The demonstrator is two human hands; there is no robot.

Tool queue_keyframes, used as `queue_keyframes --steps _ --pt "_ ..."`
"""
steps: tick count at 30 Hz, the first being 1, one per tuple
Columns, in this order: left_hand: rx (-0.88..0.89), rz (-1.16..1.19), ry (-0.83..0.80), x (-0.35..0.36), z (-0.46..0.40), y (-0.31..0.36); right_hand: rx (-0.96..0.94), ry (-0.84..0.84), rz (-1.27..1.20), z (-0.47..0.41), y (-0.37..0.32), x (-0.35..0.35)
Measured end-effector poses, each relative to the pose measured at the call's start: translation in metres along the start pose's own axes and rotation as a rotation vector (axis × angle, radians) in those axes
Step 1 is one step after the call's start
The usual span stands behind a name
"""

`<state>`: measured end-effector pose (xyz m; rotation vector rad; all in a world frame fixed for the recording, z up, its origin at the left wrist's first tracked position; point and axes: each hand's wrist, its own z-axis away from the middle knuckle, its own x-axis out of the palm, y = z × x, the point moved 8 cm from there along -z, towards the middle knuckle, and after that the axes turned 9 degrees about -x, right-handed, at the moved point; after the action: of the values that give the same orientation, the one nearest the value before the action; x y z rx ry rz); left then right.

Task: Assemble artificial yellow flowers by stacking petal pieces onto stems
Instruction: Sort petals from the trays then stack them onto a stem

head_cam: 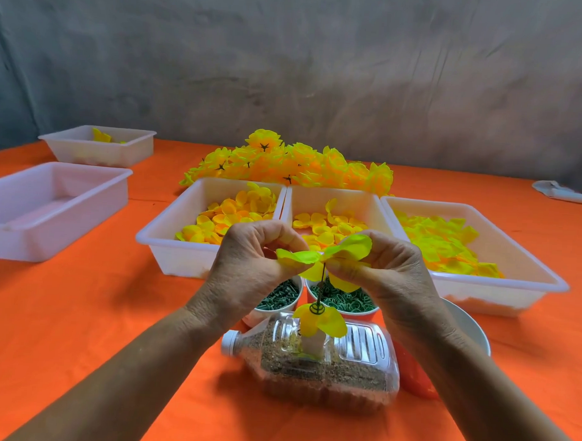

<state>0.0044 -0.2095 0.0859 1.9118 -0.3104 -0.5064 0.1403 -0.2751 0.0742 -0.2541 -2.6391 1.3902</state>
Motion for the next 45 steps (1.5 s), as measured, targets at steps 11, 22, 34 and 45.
queue_keyframes --steps 11,22,34,45 --pt "0.054 -0.021 0.018 -0.004 0.001 0.001 -0.209 -0.015 0.241 0.003 -0.017 0.000" --pt "0.423 -0.354 0.116 0.004 0.020 0.017 -0.585 -0.075 0.735 0.021 -0.031 0.010" --pt "0.677 -0.601 -0.003 0.024 0.036 0.014 -0.614 -0.170 0.868 0.032 -0.022 0.014" --pt "0.726 -0.654 -0.002 0.029 0.045 0.002 -0.623 -0.249 0.942 0.046 -0.003 0.012"
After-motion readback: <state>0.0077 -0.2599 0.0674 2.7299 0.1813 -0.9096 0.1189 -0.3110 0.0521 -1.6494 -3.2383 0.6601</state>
